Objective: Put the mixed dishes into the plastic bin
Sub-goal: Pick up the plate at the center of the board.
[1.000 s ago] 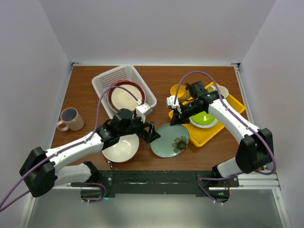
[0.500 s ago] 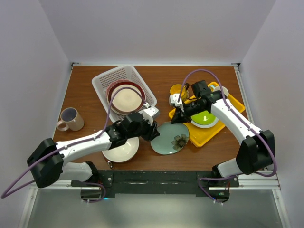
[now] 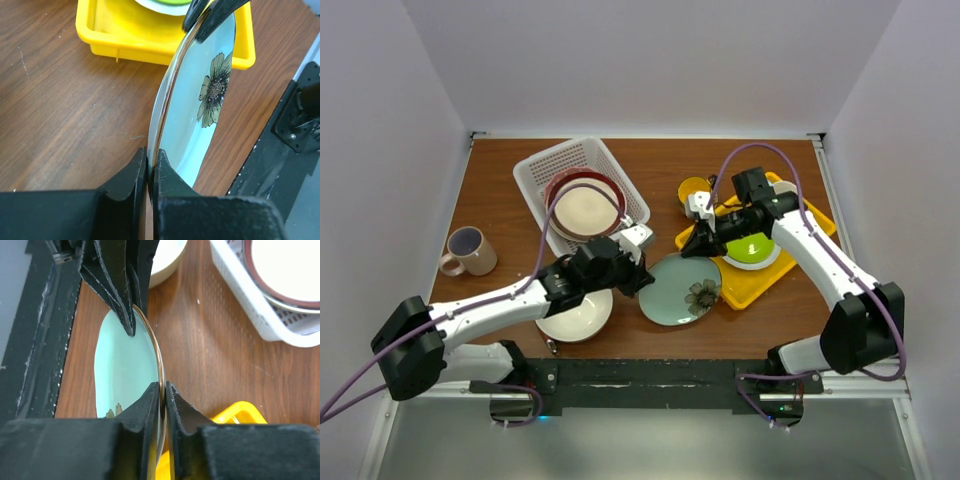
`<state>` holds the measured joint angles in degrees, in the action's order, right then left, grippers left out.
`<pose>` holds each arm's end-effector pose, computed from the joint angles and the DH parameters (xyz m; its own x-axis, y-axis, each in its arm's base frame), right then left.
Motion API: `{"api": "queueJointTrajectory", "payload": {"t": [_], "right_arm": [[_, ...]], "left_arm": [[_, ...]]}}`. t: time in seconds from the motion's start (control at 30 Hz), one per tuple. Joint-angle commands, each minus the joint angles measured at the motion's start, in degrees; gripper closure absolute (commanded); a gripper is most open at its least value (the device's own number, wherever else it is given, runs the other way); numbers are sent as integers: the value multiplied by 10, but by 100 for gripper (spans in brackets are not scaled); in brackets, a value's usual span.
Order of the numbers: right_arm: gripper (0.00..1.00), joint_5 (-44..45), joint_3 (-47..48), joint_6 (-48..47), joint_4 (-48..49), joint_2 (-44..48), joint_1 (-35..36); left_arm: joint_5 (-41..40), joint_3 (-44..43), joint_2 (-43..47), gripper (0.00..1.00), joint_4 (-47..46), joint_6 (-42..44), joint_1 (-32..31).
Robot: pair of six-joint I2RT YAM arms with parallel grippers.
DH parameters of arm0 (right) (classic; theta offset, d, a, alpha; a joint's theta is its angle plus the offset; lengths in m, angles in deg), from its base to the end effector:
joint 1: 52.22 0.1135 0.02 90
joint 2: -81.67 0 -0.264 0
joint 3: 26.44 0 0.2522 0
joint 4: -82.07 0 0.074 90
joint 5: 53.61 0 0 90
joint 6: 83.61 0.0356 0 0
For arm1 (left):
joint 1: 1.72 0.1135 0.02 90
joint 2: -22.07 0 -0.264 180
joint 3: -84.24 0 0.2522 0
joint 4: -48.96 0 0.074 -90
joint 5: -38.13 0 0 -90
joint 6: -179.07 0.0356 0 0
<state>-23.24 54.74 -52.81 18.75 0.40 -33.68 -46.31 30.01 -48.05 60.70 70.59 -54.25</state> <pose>0.2494 0.1160 0.2918 0.0185 -0.4519 -0.8919 -0.9980 -0.0617 0.0106 0.1614 -0.2162 0.2420 -0.5345 0.1788 -0.8260 0.7093 0.6263 -0.3234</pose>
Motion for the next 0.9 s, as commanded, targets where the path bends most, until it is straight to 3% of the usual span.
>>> {"api": "queueJointTrajectory", "payload": {"t": [0.0, 0.1, 0.23, 0.33, 0.37, 0.53, 0.87], "right_arm": [[68, -61, -2, 23, 24, 37, -27], [51, -75, -4, 24, 24, 45, -40], [20, -87, -6, 24, 24, 63, -60], [10, -103, -10, 29, 25, 82, -84], [2, -108, -11, 35, 33, 87, -91], [2, -130, -38, 105, 96, 121, -135], [2, -109, -121, 302, 322, 198, -174]], "left_arm": [[4, 4, 52, 100, -55, -30, 4], [13, 10, 71, 100, -61, -42, 12], [26, 15, 97, 100, -62, -56, 31], [36, 20, 116, 100, -59, -65, 50], [39, 21, 125, 100, -57, -66, 56], [56, 29, 158, 100, -44, -72, 102], [39, 5, 220, 100, 3, -69, 175]]}}
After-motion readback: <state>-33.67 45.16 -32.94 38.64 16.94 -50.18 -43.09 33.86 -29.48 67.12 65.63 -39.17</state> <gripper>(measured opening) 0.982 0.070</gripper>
